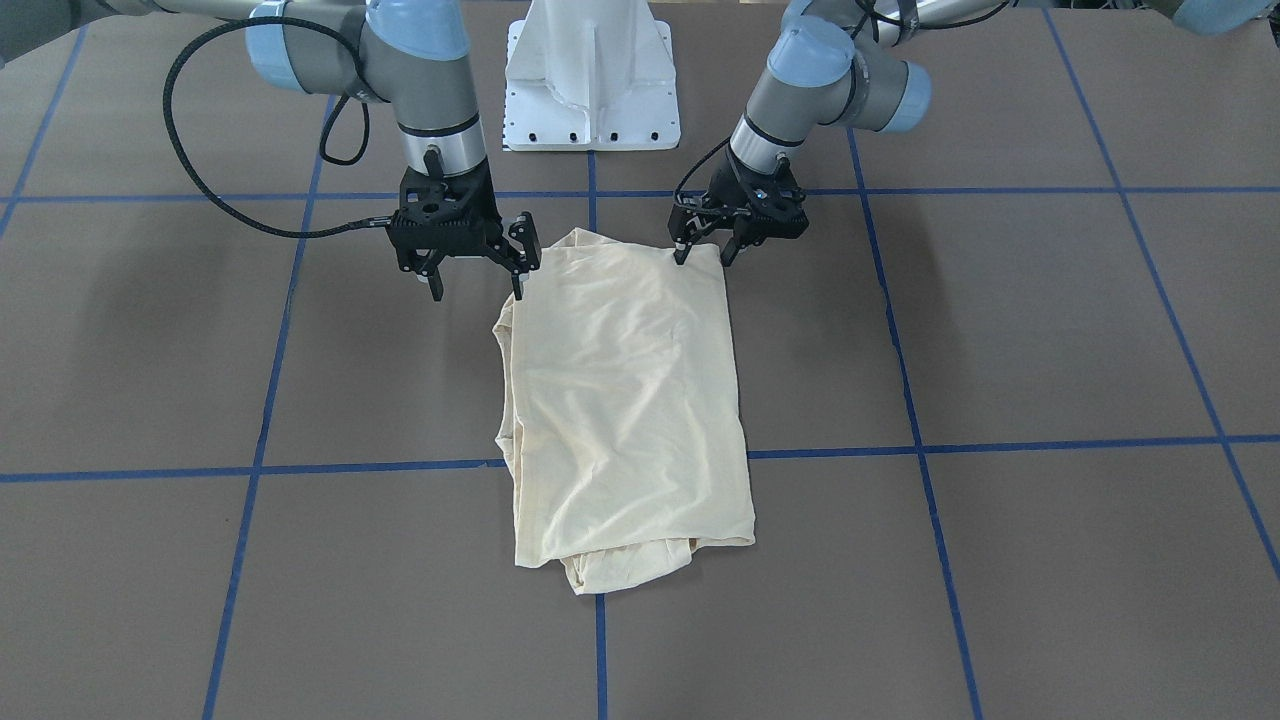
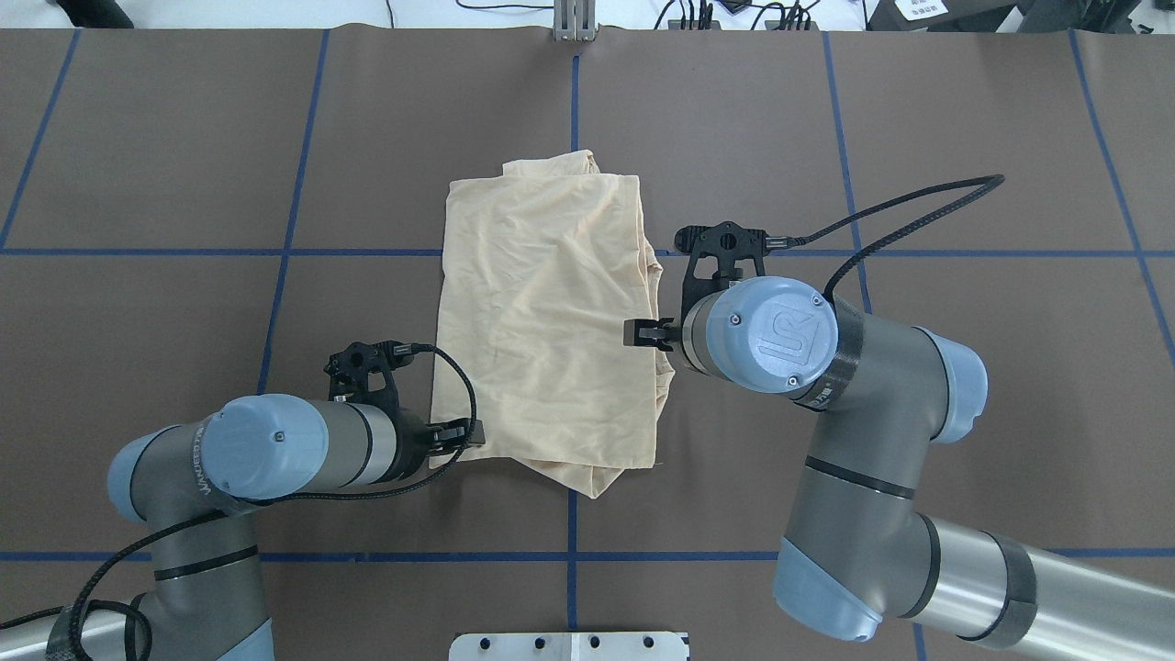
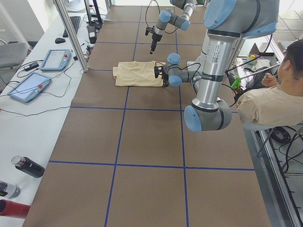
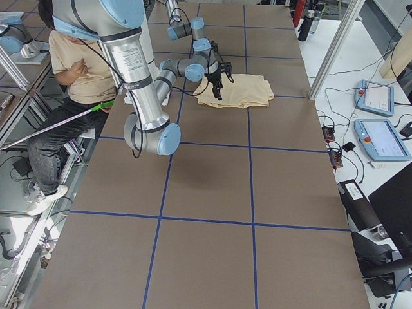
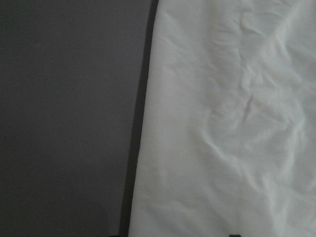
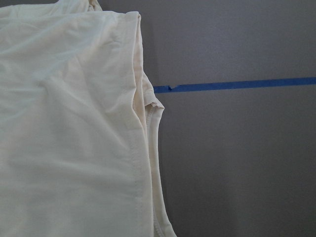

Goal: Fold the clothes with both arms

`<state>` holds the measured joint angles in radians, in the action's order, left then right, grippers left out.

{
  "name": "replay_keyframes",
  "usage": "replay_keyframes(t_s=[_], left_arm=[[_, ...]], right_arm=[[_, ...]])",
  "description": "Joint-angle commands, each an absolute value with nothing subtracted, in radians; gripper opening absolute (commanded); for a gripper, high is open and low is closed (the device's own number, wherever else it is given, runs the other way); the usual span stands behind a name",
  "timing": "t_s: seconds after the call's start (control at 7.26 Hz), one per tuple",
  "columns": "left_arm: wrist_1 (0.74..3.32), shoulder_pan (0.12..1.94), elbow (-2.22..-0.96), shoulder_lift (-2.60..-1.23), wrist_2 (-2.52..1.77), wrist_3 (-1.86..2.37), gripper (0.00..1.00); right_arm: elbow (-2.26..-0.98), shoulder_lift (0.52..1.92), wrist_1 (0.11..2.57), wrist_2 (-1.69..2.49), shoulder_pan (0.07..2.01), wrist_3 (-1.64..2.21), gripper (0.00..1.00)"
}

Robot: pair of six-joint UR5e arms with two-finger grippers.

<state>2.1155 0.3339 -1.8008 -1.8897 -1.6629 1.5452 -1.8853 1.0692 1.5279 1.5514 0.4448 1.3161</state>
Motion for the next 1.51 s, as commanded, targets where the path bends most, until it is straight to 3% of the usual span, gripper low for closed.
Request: replay_keyframes(t_s=[0.0, 0.28, 0.41, 0.69, 1.38], left_arm=[[2.115, 0.331, -1.798, -1.890, -1.661, 1.557, 0.58], [2.115, 0.331, -1.798, -1.890, -1.660, 1.557, 0.52], [2.115, 0.330, -1.798, -1.890, -1.660, 1.557, 0.39], [2.115, 0.330, -1.799, -1.888, -1.657, 1.557, 0.00], [2.114, 0.330, -1.815, -1.891, -1.658, 1.557, 0.00]], right_arm=[[-1.885, 1.069, 1.528, 1.552, 0.445, 1.316, 1.00], [-1.884, 1.069, 1.528, 1.552, 0.445, 1.313, 1.00], [-1.884, 1.069, 1.528, 1.552, 0.445, 1.312, 1.00], [-1.882, 1.069, 1.528, 1.554, 0.443, 1.312, 1.00], [-1.838, 1.077, 1.437, 1.430, 0.335, 1.472, 0.96]])
